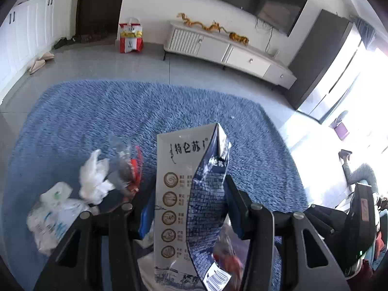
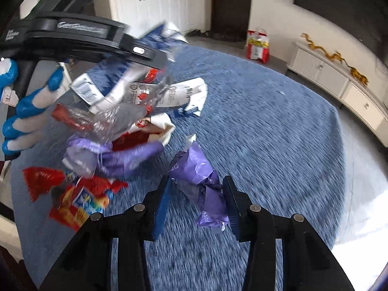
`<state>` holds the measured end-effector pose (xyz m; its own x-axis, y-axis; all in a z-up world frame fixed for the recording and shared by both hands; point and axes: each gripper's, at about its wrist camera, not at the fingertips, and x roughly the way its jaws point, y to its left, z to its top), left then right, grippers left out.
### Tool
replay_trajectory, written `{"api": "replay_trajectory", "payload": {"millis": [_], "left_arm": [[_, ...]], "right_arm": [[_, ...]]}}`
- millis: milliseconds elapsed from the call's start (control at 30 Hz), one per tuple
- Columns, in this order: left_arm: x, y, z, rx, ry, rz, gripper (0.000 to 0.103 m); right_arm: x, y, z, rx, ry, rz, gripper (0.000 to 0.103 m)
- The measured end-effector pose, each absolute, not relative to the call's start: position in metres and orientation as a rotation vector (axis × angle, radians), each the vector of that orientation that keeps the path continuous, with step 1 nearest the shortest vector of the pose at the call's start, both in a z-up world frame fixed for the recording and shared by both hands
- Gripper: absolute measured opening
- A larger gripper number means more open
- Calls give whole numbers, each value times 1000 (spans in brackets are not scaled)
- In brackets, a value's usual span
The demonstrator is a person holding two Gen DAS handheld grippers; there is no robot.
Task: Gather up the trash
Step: 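Grasp the white milk carton with the left gripper while the right grasps a purple wrapper, then carry both items to the white bin and release them inside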
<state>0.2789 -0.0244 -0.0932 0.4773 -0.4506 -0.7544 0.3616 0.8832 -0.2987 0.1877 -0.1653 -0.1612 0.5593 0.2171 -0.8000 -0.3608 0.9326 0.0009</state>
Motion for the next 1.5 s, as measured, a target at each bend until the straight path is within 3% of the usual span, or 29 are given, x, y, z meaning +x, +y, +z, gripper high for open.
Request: {"api": "replay_trajectory", "payload": {"millis": [433,767,1067,1500], "left_arm": [[198,41,-17,-166,781,-448,49],[151,14,15,-156,721,-520,49],[125,-116,3,-43,791,-708,49],[103,-328,-59,143,972,-922,49]], "right_arm": [[100,-221,-96,-32,754,205,42],[36,-281,-74,52,660,60,43],[5,-357,-109,161,694,-86,43],[-1,-458,-164,299,752,-241,44]]}}
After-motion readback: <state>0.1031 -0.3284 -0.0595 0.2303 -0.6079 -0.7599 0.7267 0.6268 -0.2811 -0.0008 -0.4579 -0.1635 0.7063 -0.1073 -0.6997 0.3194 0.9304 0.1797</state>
